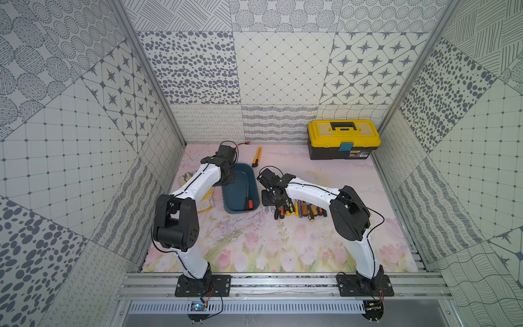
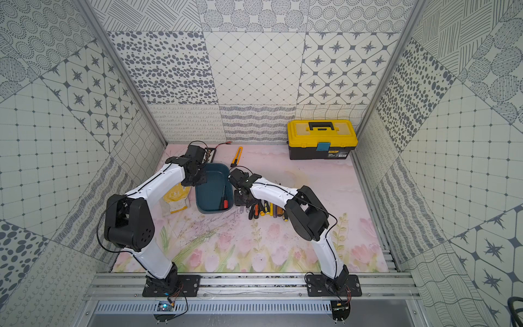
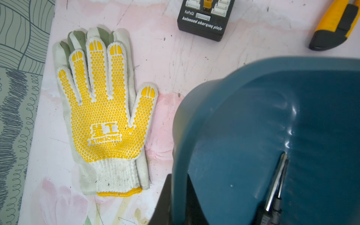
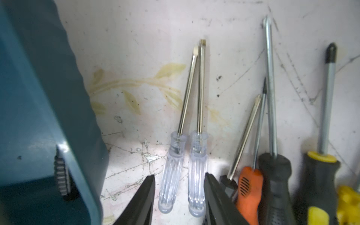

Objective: Take out the screwdriver from the storage box
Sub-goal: Place the screwdriver at the center of the board, then pick up the screwdriver from the storage box.

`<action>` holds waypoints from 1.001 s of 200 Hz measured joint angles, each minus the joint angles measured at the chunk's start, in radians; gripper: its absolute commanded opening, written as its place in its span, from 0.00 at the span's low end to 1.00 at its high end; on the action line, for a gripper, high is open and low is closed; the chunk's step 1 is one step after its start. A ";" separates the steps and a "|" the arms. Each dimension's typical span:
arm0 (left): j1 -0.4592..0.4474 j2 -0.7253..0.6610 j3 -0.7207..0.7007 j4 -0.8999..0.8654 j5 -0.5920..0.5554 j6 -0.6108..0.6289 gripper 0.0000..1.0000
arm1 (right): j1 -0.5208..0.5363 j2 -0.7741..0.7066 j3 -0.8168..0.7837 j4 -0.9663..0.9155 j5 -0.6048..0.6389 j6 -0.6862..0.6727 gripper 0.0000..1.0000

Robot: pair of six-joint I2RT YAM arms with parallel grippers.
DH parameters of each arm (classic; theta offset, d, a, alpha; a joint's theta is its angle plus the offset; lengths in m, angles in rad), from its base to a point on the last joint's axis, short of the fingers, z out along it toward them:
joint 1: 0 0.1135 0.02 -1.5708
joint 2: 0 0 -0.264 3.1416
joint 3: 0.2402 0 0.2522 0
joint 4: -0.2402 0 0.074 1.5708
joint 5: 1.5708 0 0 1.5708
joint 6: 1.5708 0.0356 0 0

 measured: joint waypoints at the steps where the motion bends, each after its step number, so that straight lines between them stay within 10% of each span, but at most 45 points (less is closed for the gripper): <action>1: 0.000 0.000 0.000 0.000 0.000 0.000 0.00 | 0.000 0.000 0.000 0.000 0.000 0.000 0.46; 200: 0.000 0.000 0.000 0.013 0.084 0.001 0.00 | 0.061 -0.009 0.260 0.052 -0.192 -0.172 0.46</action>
